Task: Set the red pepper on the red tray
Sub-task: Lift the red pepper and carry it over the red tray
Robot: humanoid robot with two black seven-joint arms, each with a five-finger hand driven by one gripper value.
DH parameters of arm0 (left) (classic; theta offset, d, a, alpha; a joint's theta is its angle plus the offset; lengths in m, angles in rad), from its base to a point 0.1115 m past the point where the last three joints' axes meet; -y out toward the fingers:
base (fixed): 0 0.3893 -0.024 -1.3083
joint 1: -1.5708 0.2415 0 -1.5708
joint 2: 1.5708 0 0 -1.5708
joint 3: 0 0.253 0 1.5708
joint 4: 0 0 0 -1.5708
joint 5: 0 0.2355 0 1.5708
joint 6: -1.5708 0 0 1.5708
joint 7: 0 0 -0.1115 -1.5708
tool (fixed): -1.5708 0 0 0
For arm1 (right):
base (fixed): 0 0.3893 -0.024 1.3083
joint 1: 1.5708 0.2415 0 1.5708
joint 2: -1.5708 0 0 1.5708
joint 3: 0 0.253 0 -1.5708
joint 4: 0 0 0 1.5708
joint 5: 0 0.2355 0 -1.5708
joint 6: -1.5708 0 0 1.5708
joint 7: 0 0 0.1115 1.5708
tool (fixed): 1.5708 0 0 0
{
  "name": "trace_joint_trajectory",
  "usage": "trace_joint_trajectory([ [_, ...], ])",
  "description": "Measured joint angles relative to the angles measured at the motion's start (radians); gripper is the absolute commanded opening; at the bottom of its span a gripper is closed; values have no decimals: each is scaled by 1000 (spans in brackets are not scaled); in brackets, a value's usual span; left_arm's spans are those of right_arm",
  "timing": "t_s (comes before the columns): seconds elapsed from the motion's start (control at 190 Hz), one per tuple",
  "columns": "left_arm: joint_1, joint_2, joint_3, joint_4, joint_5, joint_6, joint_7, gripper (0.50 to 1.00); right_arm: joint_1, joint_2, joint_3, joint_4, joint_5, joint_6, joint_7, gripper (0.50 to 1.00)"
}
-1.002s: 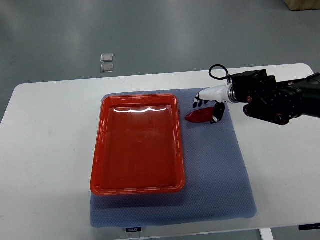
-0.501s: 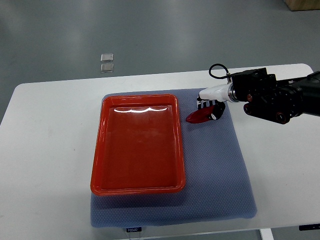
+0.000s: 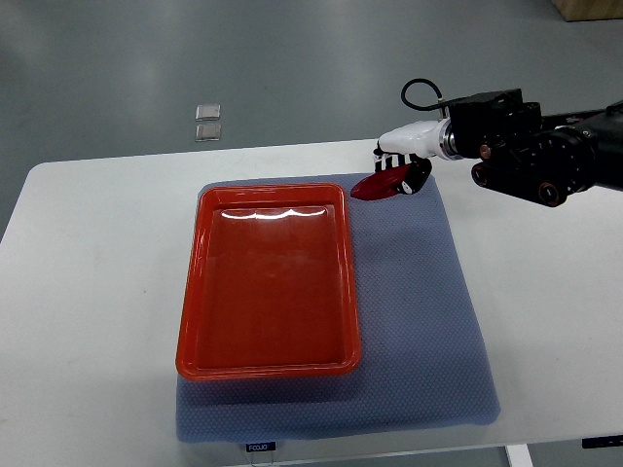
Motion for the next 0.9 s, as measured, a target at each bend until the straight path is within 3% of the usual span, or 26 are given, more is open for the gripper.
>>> trace_joint_trajectory([
  [0.49,0,0,0,1,0,0,0,1000,43,225,138,9,10,16,53,515],
  [0.902,0,0,0,4,0,0,0,1000,-66,235,141,9,9,8,53,552],
])
